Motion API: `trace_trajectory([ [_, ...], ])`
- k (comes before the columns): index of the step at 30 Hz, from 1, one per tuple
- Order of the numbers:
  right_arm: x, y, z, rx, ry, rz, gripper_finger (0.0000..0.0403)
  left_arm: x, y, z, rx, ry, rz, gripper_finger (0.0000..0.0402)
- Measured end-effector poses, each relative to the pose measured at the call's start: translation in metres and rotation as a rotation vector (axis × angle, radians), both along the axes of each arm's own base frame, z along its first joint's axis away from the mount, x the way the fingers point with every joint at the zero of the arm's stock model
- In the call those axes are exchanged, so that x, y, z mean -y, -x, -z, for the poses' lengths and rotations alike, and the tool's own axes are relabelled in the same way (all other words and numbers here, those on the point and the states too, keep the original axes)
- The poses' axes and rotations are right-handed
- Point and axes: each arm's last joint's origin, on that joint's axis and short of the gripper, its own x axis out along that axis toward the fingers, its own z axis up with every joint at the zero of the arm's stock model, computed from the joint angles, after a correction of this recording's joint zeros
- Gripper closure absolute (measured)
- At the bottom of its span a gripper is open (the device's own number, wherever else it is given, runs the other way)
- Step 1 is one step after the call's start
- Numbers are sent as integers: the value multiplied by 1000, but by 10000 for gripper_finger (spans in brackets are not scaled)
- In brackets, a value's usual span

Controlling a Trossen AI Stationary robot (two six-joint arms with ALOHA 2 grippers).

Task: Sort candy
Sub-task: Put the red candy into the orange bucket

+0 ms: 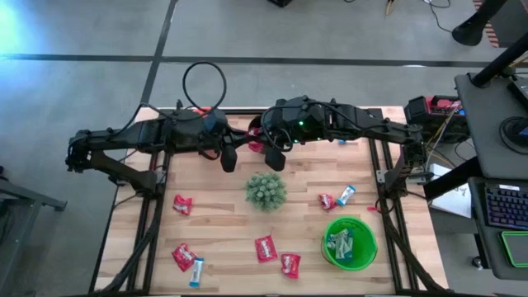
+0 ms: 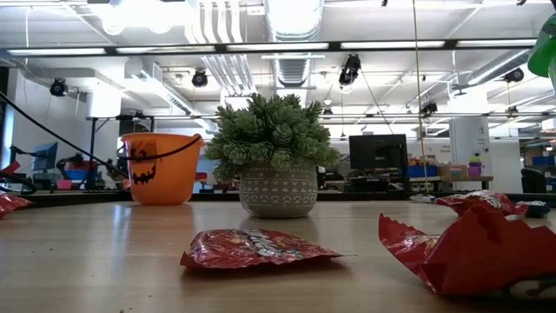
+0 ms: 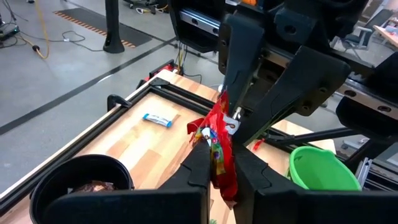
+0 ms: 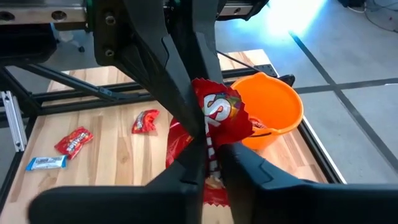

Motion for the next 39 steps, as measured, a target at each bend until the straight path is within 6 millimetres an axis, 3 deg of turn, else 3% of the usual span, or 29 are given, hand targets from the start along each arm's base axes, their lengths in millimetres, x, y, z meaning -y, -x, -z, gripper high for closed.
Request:
trace_trajectory([
  [9, 0, 2, -2, -6, 4, -4, 268, -1, 1, 2, -24, -10, -20, 397],
  [15, 1, 18, -15, -60, 7, 4, 234, -3, 10, 6, -100, -49, -105, 398],
  [31, 2, 54, 6, -482, 0, 116, 247, -25, 61, 9, -299, -78, -316, 398],
  [39, 3, 61, 9, -553, 27, 186, 250, -44, 83, 14, -468, -152, -381, 398],
])
